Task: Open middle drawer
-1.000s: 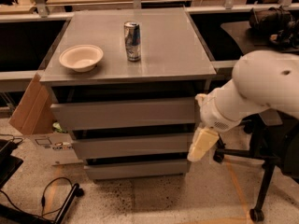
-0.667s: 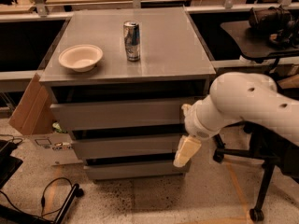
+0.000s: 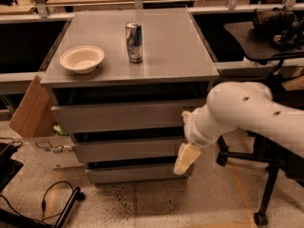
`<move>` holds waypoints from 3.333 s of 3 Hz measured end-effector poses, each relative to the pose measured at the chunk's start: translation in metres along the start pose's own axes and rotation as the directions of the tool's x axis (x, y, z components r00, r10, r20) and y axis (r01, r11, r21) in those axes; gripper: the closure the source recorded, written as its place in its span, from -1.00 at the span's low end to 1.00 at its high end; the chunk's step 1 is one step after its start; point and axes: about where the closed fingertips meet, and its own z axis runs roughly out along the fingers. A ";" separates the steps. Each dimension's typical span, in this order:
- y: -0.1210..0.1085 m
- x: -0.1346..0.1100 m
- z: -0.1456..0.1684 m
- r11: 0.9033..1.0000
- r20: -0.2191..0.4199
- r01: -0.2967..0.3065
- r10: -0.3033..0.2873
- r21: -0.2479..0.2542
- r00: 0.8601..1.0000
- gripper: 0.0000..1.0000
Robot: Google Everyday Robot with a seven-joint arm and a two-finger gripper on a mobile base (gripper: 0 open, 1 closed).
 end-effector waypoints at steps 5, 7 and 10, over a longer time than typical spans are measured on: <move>-0.010 0.012 0.183 0.977 -0.166 0.199 -0.209 -0.076 0.964 -1.00; -0.012 0.045 0.227 0.985 -0.276 0.152 -0.168 -0.079 0.947 -1.00; -0.057 0.072 0.272 0.987 -0.323 0.156 -0.157 -0.026 0.933 -1.00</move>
Offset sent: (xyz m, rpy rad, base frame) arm 0.0382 0.0492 -0.1478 -0.0955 0.0077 0.1185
